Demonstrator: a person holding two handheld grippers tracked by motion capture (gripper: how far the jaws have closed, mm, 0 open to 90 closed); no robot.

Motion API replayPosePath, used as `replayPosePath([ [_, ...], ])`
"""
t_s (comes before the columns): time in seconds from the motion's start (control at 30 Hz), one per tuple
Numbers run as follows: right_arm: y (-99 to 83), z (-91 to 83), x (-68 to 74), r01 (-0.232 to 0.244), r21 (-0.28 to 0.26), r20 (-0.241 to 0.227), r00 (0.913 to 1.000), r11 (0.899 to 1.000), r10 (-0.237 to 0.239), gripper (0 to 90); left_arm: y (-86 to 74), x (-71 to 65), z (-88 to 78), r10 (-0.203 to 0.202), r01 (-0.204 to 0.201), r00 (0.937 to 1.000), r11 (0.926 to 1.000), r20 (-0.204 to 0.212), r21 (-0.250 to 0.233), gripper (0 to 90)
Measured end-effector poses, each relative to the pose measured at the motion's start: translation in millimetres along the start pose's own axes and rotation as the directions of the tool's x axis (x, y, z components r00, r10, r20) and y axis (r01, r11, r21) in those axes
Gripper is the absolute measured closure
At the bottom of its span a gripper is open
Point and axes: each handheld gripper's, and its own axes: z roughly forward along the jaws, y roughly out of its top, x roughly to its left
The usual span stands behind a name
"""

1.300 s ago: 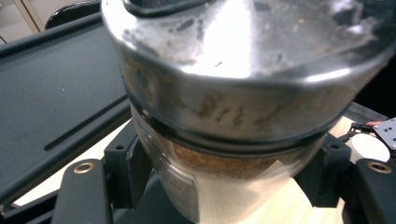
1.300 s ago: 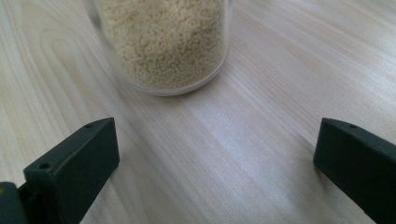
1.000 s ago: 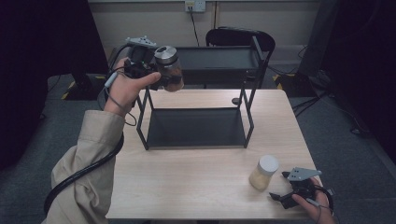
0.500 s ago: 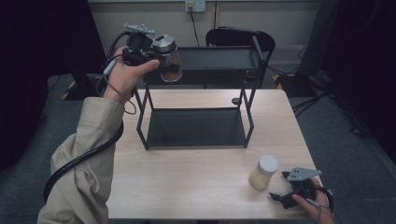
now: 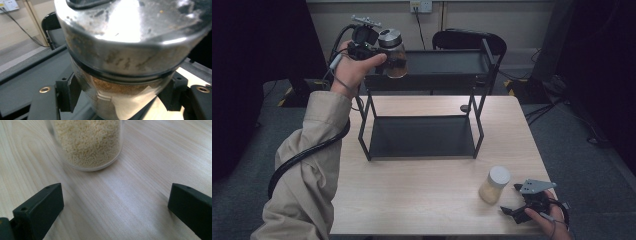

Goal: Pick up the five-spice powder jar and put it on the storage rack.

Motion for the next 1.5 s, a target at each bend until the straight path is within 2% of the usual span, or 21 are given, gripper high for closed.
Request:
replayPosePath([
  [0.2,0.0,0.0,0.0,0.0,0.0,0.0,1.0,1.0,0.0,0.0,5.3,3.3,8.1,-0.001,0.002,0.9997,1.0,-0.026,0.009,30.0],
  [0.37,0.0,0.0,0.0,0.0,0.0,0.0,1.0,1.0,0.0,0.0,7.4,1.1,16.4,-0.001,0.003,0.9978,0.9998,-0.067,0.021,30.0],
  [0.67,0.0,0.0,0.1,0.0,0.0,0.0,1.0,1.0,0.0,0.0,7.1,-1.5,25.4,0.017,-0.014,0.9953,0.9993,-0.096,0.035,30.0],
  [1.43,-0.1,0.0,0.2,-0.002,0.0,0.0,1.0,1.0,0.002,0.0,0.3,-4.5,28.9,-0.003,0.006,0.9921,0.9997,-0.126,0.024,29.8],
  [1.5,-0.1,0.0,0.1,-0.001,-0.001,0.0,1.0,1.0,0.001,0.0,-2.2,-7.3,28.3,-0.02,0.022,0.9891,0.9997,-0.146,0.009,18.4],
])
